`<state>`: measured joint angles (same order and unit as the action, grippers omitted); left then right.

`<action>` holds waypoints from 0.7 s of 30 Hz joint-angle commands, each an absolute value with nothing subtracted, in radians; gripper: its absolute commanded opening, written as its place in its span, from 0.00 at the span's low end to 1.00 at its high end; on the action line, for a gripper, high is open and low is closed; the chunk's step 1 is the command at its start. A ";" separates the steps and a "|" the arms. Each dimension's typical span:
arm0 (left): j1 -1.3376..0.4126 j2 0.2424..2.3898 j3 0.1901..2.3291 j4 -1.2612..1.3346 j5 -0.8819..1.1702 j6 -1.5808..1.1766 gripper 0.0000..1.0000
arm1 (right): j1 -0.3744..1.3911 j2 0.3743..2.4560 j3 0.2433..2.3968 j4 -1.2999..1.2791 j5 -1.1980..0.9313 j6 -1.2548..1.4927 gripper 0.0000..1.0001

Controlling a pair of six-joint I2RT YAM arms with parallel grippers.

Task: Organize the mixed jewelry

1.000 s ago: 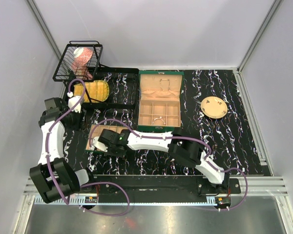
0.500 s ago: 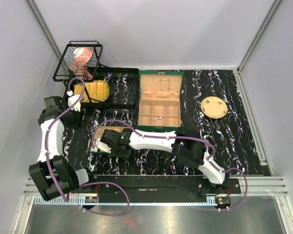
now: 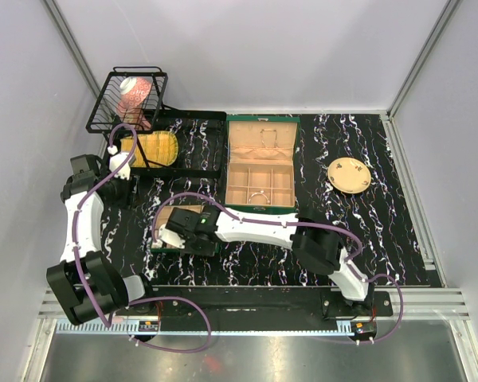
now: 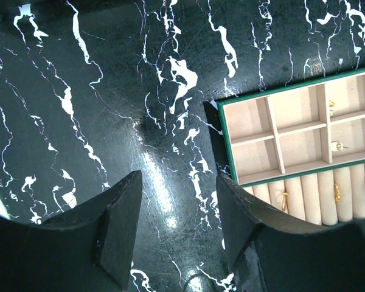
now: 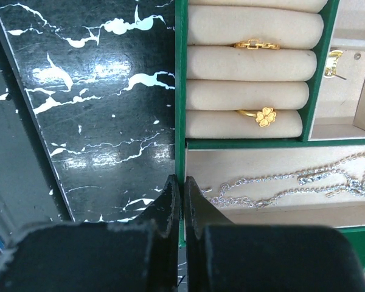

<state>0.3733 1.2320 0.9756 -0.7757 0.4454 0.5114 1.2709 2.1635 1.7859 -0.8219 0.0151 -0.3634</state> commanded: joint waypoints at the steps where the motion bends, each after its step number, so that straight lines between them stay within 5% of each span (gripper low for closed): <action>1: 0.382 1.235 1.022 -0.764 0.477 0.499 0.55 | 1.282 2.059 1.833 -0.815 0.023 -0.380 0.00; 21: 0.383 1.226 1.043 -0.785 0.506 0.508 0.55 | 1.284 1.921 1.786 -0.819 0.090 -0.406 0.00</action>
<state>0.3756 1.2339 1.0039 -0.7891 0.4656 0.5114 1.2793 2.0441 1.7889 -0.8505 0.0441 -0.3817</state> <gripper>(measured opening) 0.548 0.022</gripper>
